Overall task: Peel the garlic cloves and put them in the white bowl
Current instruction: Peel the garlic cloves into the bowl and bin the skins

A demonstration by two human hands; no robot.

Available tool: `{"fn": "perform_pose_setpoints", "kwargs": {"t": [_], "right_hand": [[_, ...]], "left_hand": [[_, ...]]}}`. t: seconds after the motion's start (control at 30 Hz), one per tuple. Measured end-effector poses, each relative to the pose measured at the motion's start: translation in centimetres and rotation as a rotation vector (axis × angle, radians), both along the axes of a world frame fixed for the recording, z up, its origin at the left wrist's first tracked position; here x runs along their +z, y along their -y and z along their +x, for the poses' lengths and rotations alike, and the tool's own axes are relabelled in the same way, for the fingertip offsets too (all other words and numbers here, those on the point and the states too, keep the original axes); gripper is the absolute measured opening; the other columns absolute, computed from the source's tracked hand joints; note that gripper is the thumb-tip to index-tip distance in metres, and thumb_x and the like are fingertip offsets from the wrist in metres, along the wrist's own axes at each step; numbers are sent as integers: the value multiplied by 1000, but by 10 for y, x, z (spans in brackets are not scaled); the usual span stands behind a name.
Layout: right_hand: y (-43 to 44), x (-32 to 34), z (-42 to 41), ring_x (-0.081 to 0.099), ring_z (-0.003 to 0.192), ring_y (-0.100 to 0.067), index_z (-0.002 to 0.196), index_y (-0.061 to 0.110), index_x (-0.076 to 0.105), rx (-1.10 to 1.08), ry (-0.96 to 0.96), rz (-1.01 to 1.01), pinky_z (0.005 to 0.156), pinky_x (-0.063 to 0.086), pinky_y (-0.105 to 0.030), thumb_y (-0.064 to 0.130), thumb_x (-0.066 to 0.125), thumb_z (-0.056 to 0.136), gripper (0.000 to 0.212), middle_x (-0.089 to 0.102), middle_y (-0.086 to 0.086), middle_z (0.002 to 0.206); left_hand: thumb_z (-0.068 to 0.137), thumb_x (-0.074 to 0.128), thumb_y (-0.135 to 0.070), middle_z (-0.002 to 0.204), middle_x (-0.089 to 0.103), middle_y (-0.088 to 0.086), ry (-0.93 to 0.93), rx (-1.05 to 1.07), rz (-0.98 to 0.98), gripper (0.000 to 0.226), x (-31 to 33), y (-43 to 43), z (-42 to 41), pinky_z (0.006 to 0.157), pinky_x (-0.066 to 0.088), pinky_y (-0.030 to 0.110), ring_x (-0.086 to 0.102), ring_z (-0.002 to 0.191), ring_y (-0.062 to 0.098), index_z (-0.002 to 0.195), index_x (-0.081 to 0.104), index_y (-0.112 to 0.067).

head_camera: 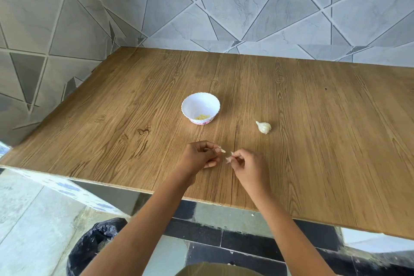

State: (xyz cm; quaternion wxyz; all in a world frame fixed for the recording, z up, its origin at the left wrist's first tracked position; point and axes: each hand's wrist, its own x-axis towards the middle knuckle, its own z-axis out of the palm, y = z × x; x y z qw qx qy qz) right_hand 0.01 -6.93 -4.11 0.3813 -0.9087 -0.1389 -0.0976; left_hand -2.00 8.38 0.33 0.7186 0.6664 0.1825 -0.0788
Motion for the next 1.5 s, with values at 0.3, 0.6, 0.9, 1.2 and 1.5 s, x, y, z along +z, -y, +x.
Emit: {"fn": "perform_pose_setpoints", "kwargs": {"t": [0.3, 0.6, 0.9, 1.2, 1.5], "right_hand": [[-2, 19, -5, 64, 66, -2, 99, 8, 70, 73, -351, 481, 61, 53, -20, 15, 66, 87, 15, 70, 1, 79], [-2, 28, -7, 63, 60, -3, 90, 8, 67, 12, -632, 827, 60, 51, -15, 2, 61, 88, 8, 68, -3, 74], [2, 28, -9, 65, 70, -4, 85, 12, 70, 4, -497, 849, 67, 53, -18, -2, 67, 83, 15, 71, 0, 82], [5, 23, -11, 64, 68, -3, 86, 11, 69, 18, -511, 842, 64, 50, -16, -2, 67, 83, 14, 70, -3, 81], [-3, 28, -10, 66, 71, -3, 89, 8, 68, 67, -519, 863, 65, 51, -16, 0, 68, 83, 11, 71, -1, 80]], "left_hand": [[85, 67, -6, 74, 67, 7, 60, -32, 141, 3, 2, 3, -3, 62, 51, 18, 62, 64, 10, 86, 68, -3], [93, 56, -6, 69, 64, 7, -79, -83, -20, 12, 8, 5, 4, 57, 52, 19, 62, 57, 10, 85, 63, -2], [90, 62, -26, 83, 68, 3, 183, -183, 931, 18, -2, 1, 4, 69, 52, 33, 62, 74, 19, 87, 73, -11], [76, 64, 6, 70, 67, -6, 354, -165, 840, 18, 9, 1, 3, 72, 55, 30, 63, 69, 10, 77, 70, -11], [81, 67, 4, 76, 71, 12, 222, -174, 362, 15, 21, -4, 1, 74, 57, 28, 68, 69, 18, 86, 71, -9]]}}
